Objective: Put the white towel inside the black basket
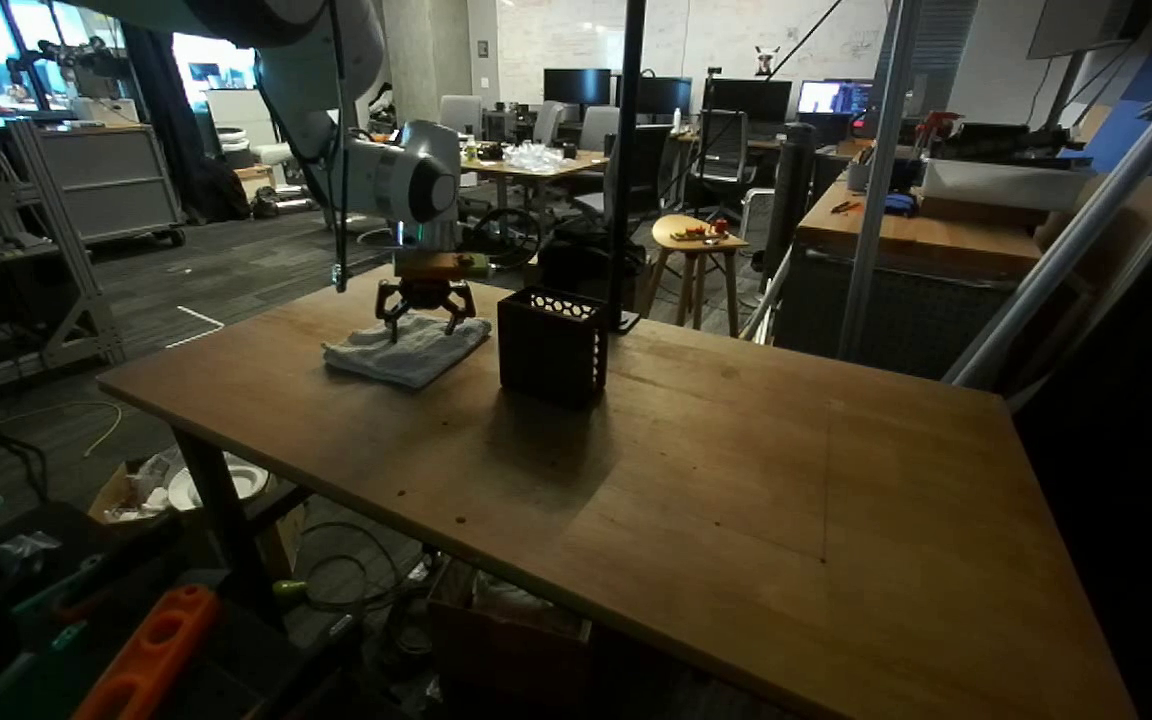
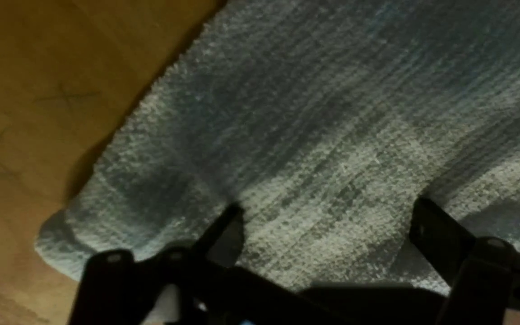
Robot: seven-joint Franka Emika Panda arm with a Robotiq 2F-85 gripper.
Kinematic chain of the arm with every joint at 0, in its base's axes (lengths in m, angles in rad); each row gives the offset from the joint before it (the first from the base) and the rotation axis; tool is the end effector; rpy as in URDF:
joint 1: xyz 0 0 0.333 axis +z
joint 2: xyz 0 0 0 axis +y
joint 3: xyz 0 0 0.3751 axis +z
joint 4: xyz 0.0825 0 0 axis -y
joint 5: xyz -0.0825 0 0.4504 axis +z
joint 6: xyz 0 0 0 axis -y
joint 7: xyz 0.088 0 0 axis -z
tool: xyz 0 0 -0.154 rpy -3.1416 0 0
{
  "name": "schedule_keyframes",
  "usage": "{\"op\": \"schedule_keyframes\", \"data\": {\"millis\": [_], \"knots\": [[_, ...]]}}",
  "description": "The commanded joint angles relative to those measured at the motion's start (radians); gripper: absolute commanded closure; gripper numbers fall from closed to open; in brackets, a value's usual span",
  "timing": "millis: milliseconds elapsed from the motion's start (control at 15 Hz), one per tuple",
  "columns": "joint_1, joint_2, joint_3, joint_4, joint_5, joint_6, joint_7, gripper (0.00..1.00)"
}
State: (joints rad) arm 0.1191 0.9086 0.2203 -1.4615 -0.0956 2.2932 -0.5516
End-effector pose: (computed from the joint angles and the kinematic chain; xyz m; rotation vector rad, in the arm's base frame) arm 0.7633 0.2388 0.0854 -2.7423 -1.2885 0.0655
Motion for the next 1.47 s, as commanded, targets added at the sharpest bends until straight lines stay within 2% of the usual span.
{"op": "schedule_keyframes", "data": {"millis": [0, 133, 200, 267, 867, 1000, 1067, 1400], "knots": [[-0.006, 0.039, 0.025, 0.030, 0.002, -0.015, -0.032, 0.00], [-0.008, 0.032, 0.023, 0.021, -0.001, -0.014, -0.031, 0.00], [-0.009, 0.027, 0.019, 0.016, -0.002, -0.014, -0.030, 0.25], [-0.007, 0.020, 0.011, 0.012, -0.007, -0.017, -0.022, 0.25], [-0.040, -0.121, 0.005, -0.083, -0.004, -0.042, -0.013, 0.95], [-0.048, -0.160, -0.003, -0.105, -0.004, -0.051, -0.004, 1.00], [-0.052, -0.177, -0.006, -0.115, -0.003, -0.054, -0.002, 0.96], [-0.068, -0.287, -0.035, -0.178, -0.007, -0.067, 0.033, 0.96]]}}
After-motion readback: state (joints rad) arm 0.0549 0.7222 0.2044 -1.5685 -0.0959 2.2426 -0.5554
